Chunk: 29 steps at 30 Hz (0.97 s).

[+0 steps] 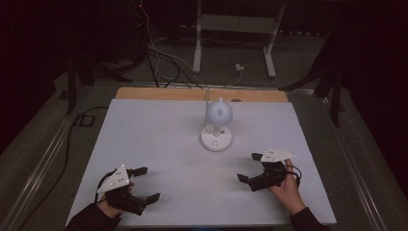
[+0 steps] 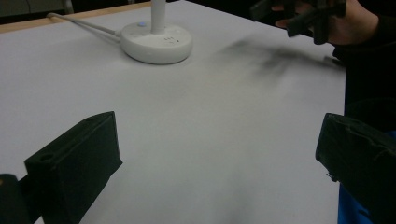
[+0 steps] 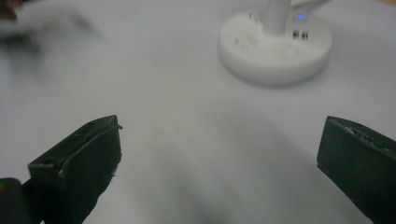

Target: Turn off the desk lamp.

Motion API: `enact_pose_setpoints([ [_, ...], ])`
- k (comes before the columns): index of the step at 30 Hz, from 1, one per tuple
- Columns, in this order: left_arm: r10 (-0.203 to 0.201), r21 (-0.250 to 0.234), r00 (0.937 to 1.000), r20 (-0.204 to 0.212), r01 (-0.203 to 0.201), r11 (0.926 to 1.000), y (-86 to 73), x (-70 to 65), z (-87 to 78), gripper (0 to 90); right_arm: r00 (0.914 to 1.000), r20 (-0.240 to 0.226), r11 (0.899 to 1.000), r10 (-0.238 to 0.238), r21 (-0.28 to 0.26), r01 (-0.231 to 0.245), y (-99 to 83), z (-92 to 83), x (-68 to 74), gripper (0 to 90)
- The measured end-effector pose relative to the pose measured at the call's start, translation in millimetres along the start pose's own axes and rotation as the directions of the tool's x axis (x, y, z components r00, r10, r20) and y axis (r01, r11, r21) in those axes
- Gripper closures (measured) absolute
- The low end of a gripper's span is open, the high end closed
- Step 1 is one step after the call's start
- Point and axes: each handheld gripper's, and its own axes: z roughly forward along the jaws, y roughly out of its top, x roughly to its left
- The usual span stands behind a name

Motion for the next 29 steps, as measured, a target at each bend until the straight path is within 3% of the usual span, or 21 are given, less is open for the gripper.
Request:
enact_pose_setpoints([
  [7, -0.002, 0.0, 1.0, -0.004, 0.002, 1.0, -0.1, 0.0, -0.1, 0.4, 0.9998, 0.018, 1.0, 0.0, 0.015, -0.001, -24.1, -19.4, -2.6, 0.0],
  [10, 0.0, 0.002, 1.0, -0.003, 0.0, 1.0, -0.3, 0.0, 0.0, 0.4, 0.9989, 0.046, 1.0, 0.003, 0.025, -0.004, -33.5, -28.4, -5.0, 0.0],
  [20, -0.002, 0.002, 1.0, -0.004, 0.003, 1.0, -0.5, 0.3, 0.1, 0.4, 0.9969, 0.078, 0.996, 0.007, 0.085, -0.014, -50.1, -33.6, -6.2, 0.0],
  [23, -0.004, 0.003, 1.0, -0.002, 0.004, 1.0, -0.4, 0.4, 0.7, 0.4, 0.9993, 0.035, 0.997, -0.009, 0.079, 0.006, -48.3, -32.5, -10.4, 0.0],
  [25, 0.001, 0.005, 1.0, -0.004, -0.001, 1.0, -0.4, 0.1, 0.7, 0.4, 0.9994, 0.032, 0.997, -0.013, 0.078, 0.011, -48.6, -31.6, -11.1, 0.0],
  [29, -0.005, 0.003, 1.0, -0.004, 0.005, 1.0, -0.3, 0.6, 0.4, 0.4, 0.9999, 0.014, 0.99, 0.008, 0.139, -0.01, -49.4, -27.5, -13.4, 0.0],
])
